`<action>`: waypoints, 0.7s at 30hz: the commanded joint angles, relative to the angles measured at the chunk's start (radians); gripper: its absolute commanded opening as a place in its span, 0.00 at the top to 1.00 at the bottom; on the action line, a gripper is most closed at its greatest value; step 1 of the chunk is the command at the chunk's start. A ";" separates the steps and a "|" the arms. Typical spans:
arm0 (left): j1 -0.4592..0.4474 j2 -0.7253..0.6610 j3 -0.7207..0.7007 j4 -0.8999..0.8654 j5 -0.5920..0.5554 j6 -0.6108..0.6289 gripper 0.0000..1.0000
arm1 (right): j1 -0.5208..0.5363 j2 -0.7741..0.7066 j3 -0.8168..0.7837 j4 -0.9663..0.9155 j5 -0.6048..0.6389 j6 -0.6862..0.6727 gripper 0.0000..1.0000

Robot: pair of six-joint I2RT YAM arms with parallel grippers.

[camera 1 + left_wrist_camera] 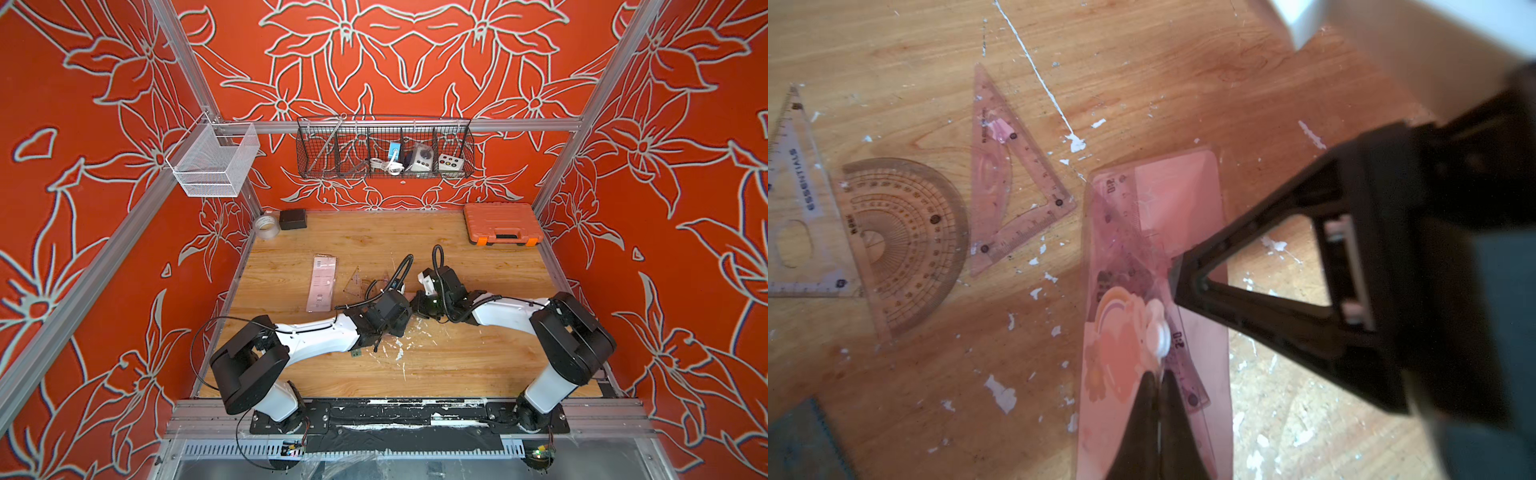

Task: Open the ruler set and take out the ruler
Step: Take out the ruler from the ruler set bag, then place the ruler at the center of the board.

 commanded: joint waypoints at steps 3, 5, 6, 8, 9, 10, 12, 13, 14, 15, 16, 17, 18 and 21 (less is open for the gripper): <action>-0.005 0.023 0.017 -0.019 -0.041 -0.017 1.00 | -0.008 -0.108 0.013 -0.133 0.056 -0.060 1.00; -0.005 0.030 0.019 -0.025 -0.048 -0.022 1.00 | -0.018 -0.136 0.008 -0.157 0.046 -0.073 1.00; -0.005 0.031 0.021 -0.025 -0.046 -0.021 1.00 | -0.022 -0.152 0.004 -0.169 0.043 -0.078 1.00; -0.005 0.035 0.027 -0.033 -0.048 -0.023 1.00 | -0.028 -0.182 -0.003 -0.194 0.042 -0.097 1.00; -0.005 0.036 0.027 -0.033 -0.048 -0.022 1.00 | -0.032 -0.198 -0.002 -0.213 0.039 -0.108 1.00; -0.005 0.035 0.027 -0.033 -0.048 -0.023 1.00 | -0.036 -0.211 -0.004 -0.226 0.034 -0.117 1.00; -0.004 0.032 0.027 -0.034 -0.048 -0.024 1.00 | -0.052 -0.249 -0.016 -0.252 0.025 -0.135 1.00; -0.005 0.030 0.028 -0.034 -0.048 -0.024 1.00 | -0.061 -0.267 -0.021 -0.264 0.025 -0.141 1.00; -0.004 0.028 0.028 -0.034 -0.047 -0.023 1.00 | -0.073 -0.291 -0.030 -0.278 0.023 -0.151 1.00; -0.005 0.025 0.029 -0.036 -0.046 -0.023 1.00 | -0.089 -0.315 -0.039 -0.289 0.015 -0.162 1.00; -0.005 0.023 0.028 -0.037 -0.045 -0.021 1.00 | -0.102 -0.337 -0.044 -0.294 0.004 -0.170 1.00; -0.005 0.022 0.028 -0.035 -0.045 -0.020 1.00 | -0.120 -0.365 -0.049 -0.306 -0.009 -0.180 1.00; -0.005 0.021 0.028 -0.034 -0.042 -0.017 1.00 | -0.136 -0.390 -0.051 -0.325 -0.014 -0.193 1.00; -0.005 0.019 0.031 -0.027 -0.028 -0.012 1.00 | -0.198 -0.464 -0.044 -0.387 -0.014 -0.237 1.00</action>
